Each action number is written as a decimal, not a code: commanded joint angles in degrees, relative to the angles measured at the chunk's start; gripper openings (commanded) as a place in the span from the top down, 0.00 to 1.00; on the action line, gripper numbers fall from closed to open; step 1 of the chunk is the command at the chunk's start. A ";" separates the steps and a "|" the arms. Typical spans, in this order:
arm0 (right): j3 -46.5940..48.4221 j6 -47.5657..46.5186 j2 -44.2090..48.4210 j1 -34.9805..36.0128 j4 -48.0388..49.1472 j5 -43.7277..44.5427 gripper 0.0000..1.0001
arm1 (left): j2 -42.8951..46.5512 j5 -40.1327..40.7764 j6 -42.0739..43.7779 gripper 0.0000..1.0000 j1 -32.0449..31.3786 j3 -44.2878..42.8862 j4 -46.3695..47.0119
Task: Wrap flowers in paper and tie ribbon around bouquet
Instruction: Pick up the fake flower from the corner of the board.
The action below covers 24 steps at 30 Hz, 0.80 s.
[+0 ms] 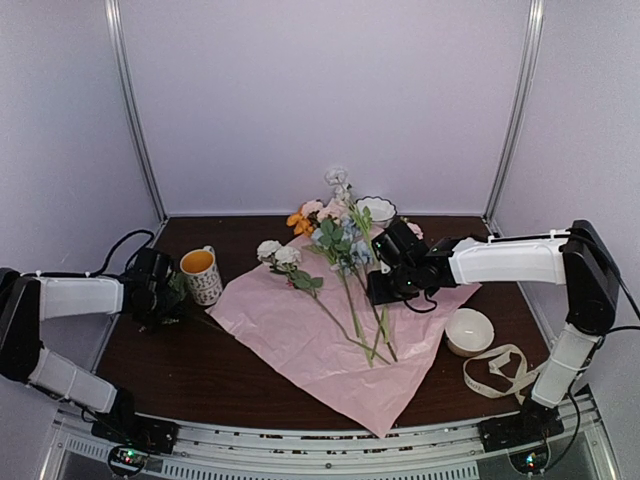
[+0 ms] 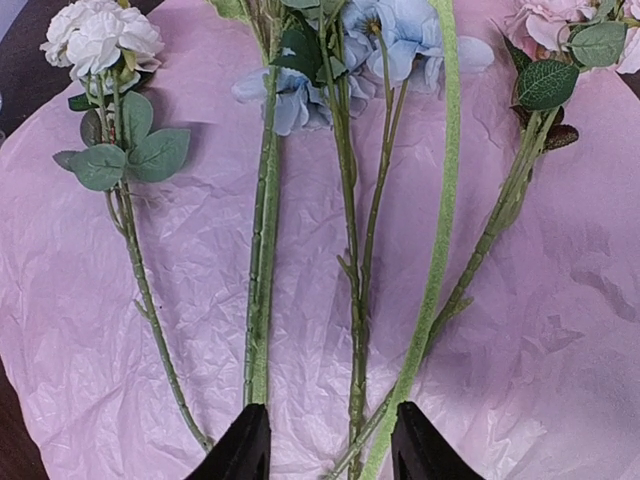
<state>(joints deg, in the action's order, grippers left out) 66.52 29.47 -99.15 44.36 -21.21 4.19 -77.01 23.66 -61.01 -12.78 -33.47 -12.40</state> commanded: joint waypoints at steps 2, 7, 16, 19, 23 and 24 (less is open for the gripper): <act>1.26 -1.58 2.71 0.55 -1.31 1.62 0.57 | 4.95 2.44 1.94 1.00 1.17 -0.61 -2.04; 2.06 -5.21 4.80 1.90 -0.10 0.29 0.57 | 18.65 7.20 3.91 1.00 1.04 -1.56 -10.12; 4.68 -14.95 9.40 6.80 15.82 -21.52 0.56 | 47.39 0.03 24.91 1.00 -1.13 -3.74 5.07; 7.30 -15.82 9.00 9.08 22.30 -29.47 0.58 | 48.26 -11.74 27.10 1.00 -2.77 -3.82 15.96; 15.47 -16.42 3.64 12.56 25.85 -35.56 0.54 | 41.87 -22.27 26.69 1.00 -8.41 -5.94 25.76; 17.88 -15.74 2.10 13.23 26.31 -36.36 0.52 | 39.86 -23.16 27.81 1.00 -11.01 -6.46 28.45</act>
<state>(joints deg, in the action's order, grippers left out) 76.62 14.70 -92.82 54.85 -3.46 -22.17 -30.89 13.08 -37.93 -17.61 -37.34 -0.01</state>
